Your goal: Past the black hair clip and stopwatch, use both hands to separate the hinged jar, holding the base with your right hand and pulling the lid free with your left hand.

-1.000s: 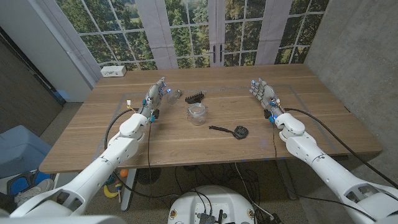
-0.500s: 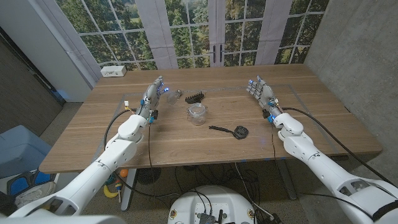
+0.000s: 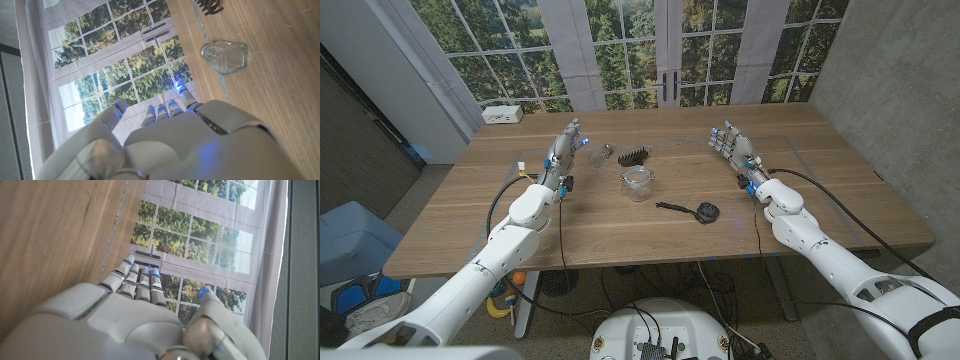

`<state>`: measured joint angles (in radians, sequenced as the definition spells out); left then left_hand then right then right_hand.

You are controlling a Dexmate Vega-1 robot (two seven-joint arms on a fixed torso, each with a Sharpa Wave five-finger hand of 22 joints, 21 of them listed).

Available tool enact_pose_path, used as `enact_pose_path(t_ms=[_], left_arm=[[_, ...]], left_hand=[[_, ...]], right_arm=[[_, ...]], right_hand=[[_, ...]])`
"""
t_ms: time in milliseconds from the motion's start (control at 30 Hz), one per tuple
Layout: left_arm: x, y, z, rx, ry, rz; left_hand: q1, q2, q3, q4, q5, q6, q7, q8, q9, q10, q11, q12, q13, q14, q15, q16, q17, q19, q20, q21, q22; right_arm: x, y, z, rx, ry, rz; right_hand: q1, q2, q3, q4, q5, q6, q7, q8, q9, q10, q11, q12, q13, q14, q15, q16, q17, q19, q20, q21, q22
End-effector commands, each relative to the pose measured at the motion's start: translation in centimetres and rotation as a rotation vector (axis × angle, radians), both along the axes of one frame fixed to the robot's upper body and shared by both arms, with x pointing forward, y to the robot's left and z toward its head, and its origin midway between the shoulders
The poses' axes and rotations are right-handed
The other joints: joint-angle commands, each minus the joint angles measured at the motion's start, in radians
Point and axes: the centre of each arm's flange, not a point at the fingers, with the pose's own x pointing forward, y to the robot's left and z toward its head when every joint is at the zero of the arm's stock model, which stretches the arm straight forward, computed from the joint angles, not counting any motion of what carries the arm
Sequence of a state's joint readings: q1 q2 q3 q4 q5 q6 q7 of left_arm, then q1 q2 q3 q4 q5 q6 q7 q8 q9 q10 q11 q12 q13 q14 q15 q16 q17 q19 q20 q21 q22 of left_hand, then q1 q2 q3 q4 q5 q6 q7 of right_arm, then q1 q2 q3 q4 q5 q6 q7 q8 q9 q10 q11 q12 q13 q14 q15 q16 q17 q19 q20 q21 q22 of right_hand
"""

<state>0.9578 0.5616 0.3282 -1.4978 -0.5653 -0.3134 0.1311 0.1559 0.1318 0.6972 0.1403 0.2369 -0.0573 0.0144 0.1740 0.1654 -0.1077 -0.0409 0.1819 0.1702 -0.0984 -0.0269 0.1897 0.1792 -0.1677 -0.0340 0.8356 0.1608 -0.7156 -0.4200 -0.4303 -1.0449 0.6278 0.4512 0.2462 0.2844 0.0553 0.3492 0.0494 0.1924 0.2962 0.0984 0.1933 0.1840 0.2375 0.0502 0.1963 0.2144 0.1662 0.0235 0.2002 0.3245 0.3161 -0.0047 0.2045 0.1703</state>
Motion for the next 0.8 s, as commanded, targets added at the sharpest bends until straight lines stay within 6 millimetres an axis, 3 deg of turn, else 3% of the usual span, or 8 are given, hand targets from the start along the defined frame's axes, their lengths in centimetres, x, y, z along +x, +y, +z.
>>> enact_pose_path(t_ms=[33,500,800], left_arm=[[-0.3,0.4,-0.1,0.001,-0.005,-0.007],[-0.3,1.5,-0.6,0.003,0.000,-0.030],[-0.3,2.0,-0.7,0.013,-0.001,-0.043]], left_hand=[[-0.011,0.045,0.010,-0.001,0.005,-0.001,-0.003,0.006,0.005,0.004,-0.002,0.008,0.004,0.002,0.000,0.004,0.002,0.003,-0.002,-0.004,0.003],[-0.018,0.040,0.011,-0.004,0.006,0.007,-0.001,0.008,0.006,0.012,-0.002,0.010,0.004,0.011,-0.001,0.006,0.001,0.014,0.003,-0.011,0.003],[-0.021,0.039,0.012,-0.005,0.006,0.010,-0.001,0.009,0.006,0.015,-0.001,0.011,0.004,0.012,-0.001,0.005,0.000,0.019,0.003,-0.015,0.004]], right_arm=[[-0.6,1.1,-0.3,-0.044,-0.009,-0.004],[-2.3,3.2,-1.2,-0.147,-0.016,-0.052],[-3.4,4.2,-1.4,-0.206,-0.036,-0.079]], right_hand=[[0.007,-0.008,0.001,-0.007,-0.003,0.005,0.003,0.001,0.002,0.006,0.007,0.006,0.002,0.011,0.006,0.009,0.000,0.006,0.009,0.004,0.002],[0.020,-0.007,0.004,-0.027,-0.002,-0.002,-0.001,0.000,0.002,0.006,0.005,0.005,0.000,0.015,0.007,0.010,-0.008,0.014,0.017,0.004,0.002],[0.057,-0.032,0.007,-0.075,-0.004,-0.023,-0.004,-0.002,0.002,-0.001,0.003,0.002,-0.002,0.014,0.017,0.008,-0.020,0.017,0.047,0.001,0.004]])
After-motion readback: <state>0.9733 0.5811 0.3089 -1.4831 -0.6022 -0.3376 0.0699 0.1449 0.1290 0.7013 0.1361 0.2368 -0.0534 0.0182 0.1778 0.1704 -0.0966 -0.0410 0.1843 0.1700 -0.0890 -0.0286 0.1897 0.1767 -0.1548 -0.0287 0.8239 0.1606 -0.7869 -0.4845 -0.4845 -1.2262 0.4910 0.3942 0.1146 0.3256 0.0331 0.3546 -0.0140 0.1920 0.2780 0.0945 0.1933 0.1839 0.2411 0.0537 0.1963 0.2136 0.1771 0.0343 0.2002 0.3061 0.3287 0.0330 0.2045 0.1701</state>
